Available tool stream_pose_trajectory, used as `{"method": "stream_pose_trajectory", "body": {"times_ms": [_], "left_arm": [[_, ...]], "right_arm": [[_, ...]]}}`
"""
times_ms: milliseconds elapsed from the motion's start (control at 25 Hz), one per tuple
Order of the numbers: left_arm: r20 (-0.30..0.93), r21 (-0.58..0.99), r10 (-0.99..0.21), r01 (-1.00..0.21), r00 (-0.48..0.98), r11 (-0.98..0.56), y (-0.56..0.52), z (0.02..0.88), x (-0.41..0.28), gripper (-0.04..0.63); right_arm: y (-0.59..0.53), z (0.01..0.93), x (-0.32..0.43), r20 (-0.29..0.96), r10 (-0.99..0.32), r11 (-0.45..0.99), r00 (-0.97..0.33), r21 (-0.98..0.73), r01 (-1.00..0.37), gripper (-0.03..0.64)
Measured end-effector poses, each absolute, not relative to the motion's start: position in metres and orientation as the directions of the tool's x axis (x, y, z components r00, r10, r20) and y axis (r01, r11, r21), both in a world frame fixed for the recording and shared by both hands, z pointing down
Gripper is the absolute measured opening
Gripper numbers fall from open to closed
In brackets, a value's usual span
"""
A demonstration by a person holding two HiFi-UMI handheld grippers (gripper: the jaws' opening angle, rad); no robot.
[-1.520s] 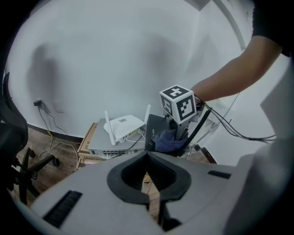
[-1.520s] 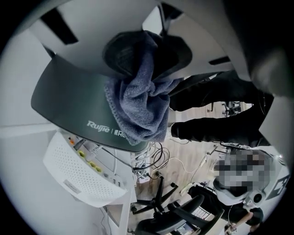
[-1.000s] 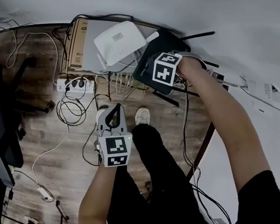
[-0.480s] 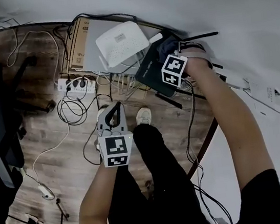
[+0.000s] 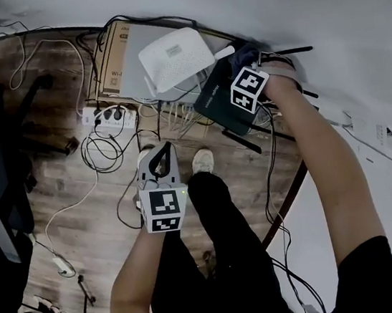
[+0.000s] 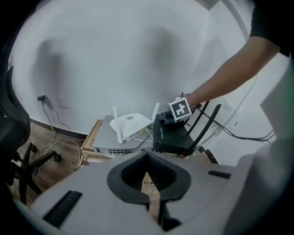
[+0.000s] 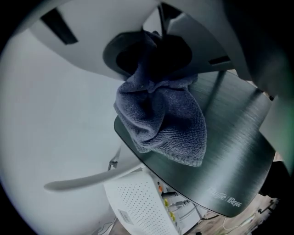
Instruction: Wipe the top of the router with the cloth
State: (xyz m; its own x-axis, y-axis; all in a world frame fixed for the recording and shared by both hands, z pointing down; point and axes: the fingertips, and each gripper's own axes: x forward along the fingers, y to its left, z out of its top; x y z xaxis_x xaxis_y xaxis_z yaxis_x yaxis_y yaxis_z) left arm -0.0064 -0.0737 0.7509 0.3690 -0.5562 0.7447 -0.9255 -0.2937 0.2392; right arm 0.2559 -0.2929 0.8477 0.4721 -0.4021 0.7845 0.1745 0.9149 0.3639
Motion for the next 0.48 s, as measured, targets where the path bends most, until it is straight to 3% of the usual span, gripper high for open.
{"method": "stream_pose_trajectory", "body": {"times_ms": [240,480], "left_arm": [[0.743,0.246,-0.559,-0.927,0.369,-0.285,-0.074,0.75,-0.014,-0.008],[0.736,0.25,-0.564,-0.925,0.374,-0.287,-0.077,0.748,-0.019,-0.008]], "right_arm": [[-0.282,0.845,0.261,0.808,-0.324,0.926,0.492,0.377,-0.008,0.028],[-0.242,0.845,0.262,0.862,-0.016,0.967,0.506,0.142,-0.211,0.027]]}}
